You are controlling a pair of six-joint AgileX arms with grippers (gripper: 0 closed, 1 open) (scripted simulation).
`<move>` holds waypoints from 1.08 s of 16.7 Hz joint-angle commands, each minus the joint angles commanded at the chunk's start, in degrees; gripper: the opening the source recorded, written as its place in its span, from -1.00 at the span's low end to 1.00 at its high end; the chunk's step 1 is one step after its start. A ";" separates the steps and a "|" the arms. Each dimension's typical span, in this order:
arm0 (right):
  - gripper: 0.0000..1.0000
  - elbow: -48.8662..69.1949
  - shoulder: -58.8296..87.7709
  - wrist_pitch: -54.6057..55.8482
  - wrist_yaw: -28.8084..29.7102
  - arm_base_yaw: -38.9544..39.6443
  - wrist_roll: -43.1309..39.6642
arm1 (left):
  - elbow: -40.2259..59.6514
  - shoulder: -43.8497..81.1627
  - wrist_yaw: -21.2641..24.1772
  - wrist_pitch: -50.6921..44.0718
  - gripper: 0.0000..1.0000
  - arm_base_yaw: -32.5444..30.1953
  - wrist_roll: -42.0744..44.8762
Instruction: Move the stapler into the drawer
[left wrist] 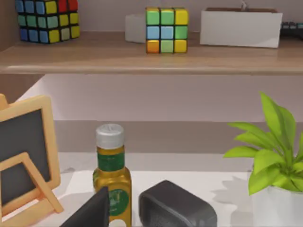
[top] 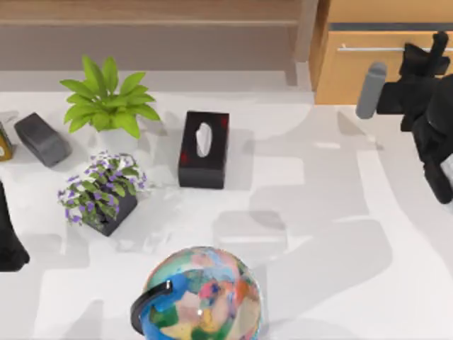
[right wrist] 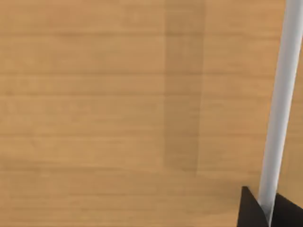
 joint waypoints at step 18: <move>-1.00 -18.91 -7.26 10.74 2.88 2.45 0.09 | 0.00 0.00 0.00 0.00 1.00 0.00 0.00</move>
